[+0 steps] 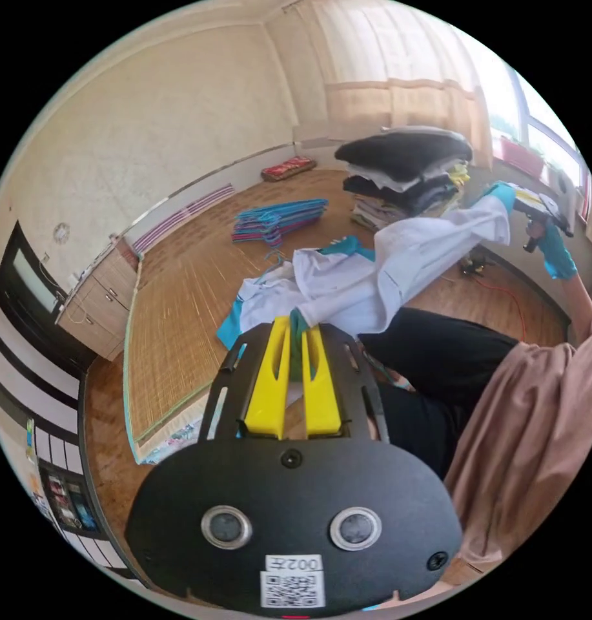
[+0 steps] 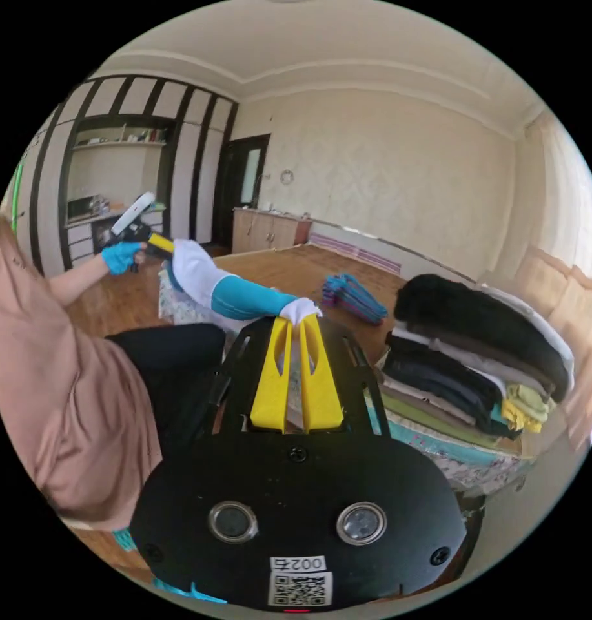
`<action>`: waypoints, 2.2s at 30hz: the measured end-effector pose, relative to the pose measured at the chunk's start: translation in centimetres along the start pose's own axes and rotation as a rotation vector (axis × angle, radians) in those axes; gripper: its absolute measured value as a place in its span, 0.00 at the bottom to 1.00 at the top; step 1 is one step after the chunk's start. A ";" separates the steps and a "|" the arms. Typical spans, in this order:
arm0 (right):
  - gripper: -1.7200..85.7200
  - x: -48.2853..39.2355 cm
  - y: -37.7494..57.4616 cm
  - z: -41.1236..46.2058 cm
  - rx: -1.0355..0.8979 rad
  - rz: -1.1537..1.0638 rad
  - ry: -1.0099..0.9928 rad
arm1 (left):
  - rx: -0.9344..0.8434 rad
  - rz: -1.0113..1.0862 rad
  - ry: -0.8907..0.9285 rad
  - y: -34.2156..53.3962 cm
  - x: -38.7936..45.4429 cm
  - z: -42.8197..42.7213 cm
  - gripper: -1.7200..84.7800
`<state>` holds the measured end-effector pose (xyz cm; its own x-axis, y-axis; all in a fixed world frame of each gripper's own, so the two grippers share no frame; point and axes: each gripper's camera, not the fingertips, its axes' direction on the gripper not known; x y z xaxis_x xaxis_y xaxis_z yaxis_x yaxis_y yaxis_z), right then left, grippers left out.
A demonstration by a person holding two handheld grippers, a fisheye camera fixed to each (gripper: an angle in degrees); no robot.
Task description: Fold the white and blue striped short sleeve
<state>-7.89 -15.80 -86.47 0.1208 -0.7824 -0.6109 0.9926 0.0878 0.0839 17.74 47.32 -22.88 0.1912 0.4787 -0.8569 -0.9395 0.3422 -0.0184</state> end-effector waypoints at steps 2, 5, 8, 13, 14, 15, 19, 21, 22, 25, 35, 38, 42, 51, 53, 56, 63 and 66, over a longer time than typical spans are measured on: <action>0.01 0.1 1.0 1.2 -0.051 -0.039 -0.090 | -0.044 -0.014 0.032 0.8 -0.2 0.0 0.02; 0.02 0.6 2.1 3.6 -0.141 -0.030 -0.189 | -0.114 0.007 0.092 2.0 0.2 0.2 0.03; 0.04 0.9 2.4 6.0 -0.240 -0.066 -0.260 | -0.178 0.023 0.125 2.7 0.6 0.3 0.05; 0.08 2.0 1.5 7.5 -0.311 -0.116 -0.317 | -0.277 0.020 0.155 2.5 -0.8 -1.6 0.11; 0.09 2.6 1.1 7.7 -0.323 -0.119 -0.326 | -0.284 0.028 0.163 2.4 -1.0 -1.9 0.11; 0.09 3.3 0.8 7.9 -0.337 -0.117 -0.335 | -0.301 0.042 0.180 2.2 -1.5 -2.5 0.12; 0.10 5.4 0.0 9.1 -0.341 -0.087 -0.264 | -0.326 0.052 0.204 1.3 -3.9 -4.2 0.12; 0.10 6.7 -0.6 10.6 -0.303 -0.051 -0.233 | -0.305 0.030 0.206 0.9 -5.2 -4.8 0.12; 0.10 6.9 -0.7 11.1 -0.290 -0.044 -0.228 | -0.289 0.012 0.196 0.7 -6.2 -5.0 0.11; 0.10 7.9 -1.7 14.8 -0.251 -0.019 -0.200 | -0.248 -0.045 0.180 0.1 -8.8 -4.9 0.08; 0.10 10.5 -7.9 33.5 -0.157 0.075 -0.212 | -0.115 -0.130 0.153 -5.9 -13.9 2.7 0.07; 0.11 11.4 -10.6 40.0 -0.184 0.093 -0.211 | -0.087 -0.163 0.176 -8.8 -14.9 6.2 0.07; 0.11 12.6 -14.0 49.1 -0.262 0.086 -0.230 | -0.077 -0.211 0.172 -12.3 -15.7 10.2 0.07; 0.13 14.3 -16.9 66.8 -0.471 0.103 -0.207 | -0.148 -0.247 0.149 -16.1 -17.0 15.8 0.07; 0.13 14.7 -17.0 69.5 -0.511 0.122 -0.218 | -0.153 -0.265 0.158 -16.5 -17.5 16.6 0.07; 0.13 15.4 -17.1 73.2 -0.572 0.137 -0.226 | -0.161 -0.286 0.179 -17.3 -18.3 17.8 0.06; 0.11 15.6 -17.5 78.7 -0.654 0.142 -0.233 | -0.193 -0.308 0.159 -19.1 -19.4 20.3 0.06; 0.10 15.4 -17.6 79.7 -0.670 0.157 -0.222 | -0.197 -0.307 0.167 -19.8 -19.5 20.9 0.06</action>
<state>-24.47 -78.60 -34.61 0.3280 -0.8299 -0.4513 0.7665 0.5130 -0.3865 38.58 48.05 4.94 0.4380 0.2349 -0.8677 -0.8855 0.2792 -0.3714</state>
